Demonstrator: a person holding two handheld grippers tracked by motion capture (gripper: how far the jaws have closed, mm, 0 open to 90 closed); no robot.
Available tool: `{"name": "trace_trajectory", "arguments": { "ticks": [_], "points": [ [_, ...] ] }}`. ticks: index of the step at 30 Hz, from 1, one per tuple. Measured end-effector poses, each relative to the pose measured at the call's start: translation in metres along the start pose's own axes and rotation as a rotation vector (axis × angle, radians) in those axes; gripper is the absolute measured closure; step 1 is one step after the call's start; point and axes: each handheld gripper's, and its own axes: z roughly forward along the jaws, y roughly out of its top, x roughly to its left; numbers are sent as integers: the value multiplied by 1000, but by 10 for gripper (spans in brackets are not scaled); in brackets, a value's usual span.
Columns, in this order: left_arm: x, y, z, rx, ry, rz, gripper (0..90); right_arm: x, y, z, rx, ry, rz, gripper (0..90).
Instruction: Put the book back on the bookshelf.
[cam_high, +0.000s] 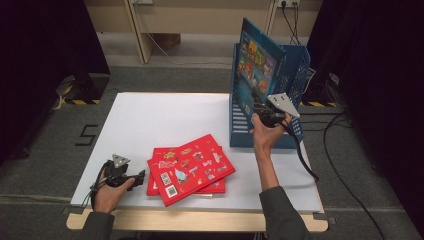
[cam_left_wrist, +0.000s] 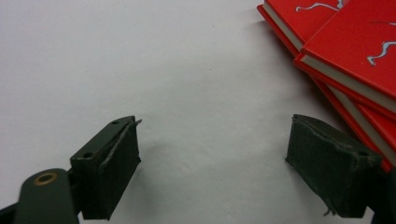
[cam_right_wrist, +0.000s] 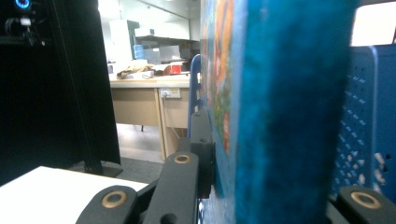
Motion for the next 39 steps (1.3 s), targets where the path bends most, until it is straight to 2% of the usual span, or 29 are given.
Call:
{"name": "trace_trajectory", "arguments": {
  "ticks": [9, 12, 16, 19, 21, 27, 31, 32, 35, 39],
  "points": [
    [0, 0, 0, 0, -2, 2, 159, -4, -7, 23, 6, -40, 32, 823],
    [0, 0, 0, -1, -3, -2, 159, -3, -10, 30, 24, -54, 35, 823],
    [0, 0, 0, 1, -3, 1, 159, 0, -17, 39, 43, -63, 11, 823],
    [-1, 0, 0, 0, -4, -1, 160, 3, -22, 44, 56, -76, 22, 823],
    [0, 0, 0, 0, -6, 0, 161, 3, -26, 49, 66, -80, 11, 822],
    [-1, -1, -1, 0, -6, 0, 161, 5, -30, 53, 80, -85, -10, 821],
    [-1, 0, -1, -1, -4, 1, 161, 6, -32, 54, 81, -83, 7, 814],
    [-1, 0, -1, 0, -4, 2, 162, 7, -32, 54, 89, -80, 20, 813],
    [-2, 0, -1, -2, -2, 2, 162, 9, -36, 56, 109, -85, 1, 810],
    [-2, 0, -1, -1, -4, 1, 162, 11, -42, 57, 153, -79, 11, 795]
  ]
}}
